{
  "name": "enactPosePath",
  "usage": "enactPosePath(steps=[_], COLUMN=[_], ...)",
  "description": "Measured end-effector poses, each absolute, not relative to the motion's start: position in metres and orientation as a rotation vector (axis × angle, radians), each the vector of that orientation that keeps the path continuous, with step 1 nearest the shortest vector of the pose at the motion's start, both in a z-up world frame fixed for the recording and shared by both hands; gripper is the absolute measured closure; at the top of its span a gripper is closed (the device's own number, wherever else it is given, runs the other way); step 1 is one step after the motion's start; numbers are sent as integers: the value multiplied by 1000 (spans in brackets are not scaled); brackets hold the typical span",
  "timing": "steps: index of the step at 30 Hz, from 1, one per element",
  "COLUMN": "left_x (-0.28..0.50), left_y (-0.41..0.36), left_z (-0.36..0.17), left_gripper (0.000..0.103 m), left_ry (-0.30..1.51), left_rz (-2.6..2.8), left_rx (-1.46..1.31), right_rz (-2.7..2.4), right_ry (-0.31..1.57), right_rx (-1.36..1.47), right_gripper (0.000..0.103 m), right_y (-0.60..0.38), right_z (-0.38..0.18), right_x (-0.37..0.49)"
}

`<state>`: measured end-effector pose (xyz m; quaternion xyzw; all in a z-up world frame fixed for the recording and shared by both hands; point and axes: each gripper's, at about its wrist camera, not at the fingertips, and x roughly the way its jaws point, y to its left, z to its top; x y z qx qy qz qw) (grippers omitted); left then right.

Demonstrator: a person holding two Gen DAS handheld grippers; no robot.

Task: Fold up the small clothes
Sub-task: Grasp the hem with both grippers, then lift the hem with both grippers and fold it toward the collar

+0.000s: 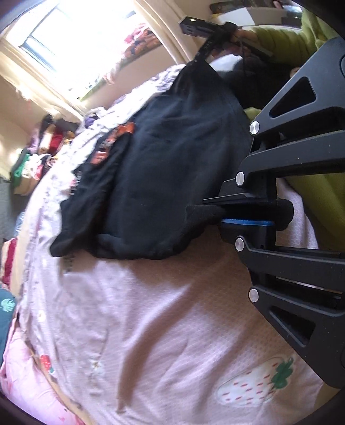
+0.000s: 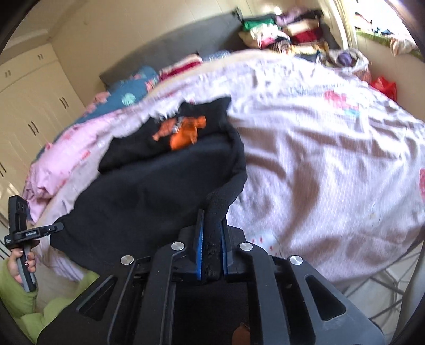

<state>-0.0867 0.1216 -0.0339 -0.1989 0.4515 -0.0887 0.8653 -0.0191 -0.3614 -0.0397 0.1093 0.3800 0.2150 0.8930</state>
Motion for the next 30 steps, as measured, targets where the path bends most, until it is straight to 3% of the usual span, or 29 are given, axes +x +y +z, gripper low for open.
enactPosePath(steps=[12, 30], left_x=[-76, -56], left_y=[140, 151], left_z=[13, 26], left_gripper=[101, 101], left_ry=[781, 705], left_rz=[-201, -167], left_rx=[-446, -454], right_rz=[427, 424], right_ry=[631, 550], right_rx=[273, 107], right_gripper=[94, 94], right_y=[-364, -310], right_z=[-6, 23], right_x=[-19, -1])
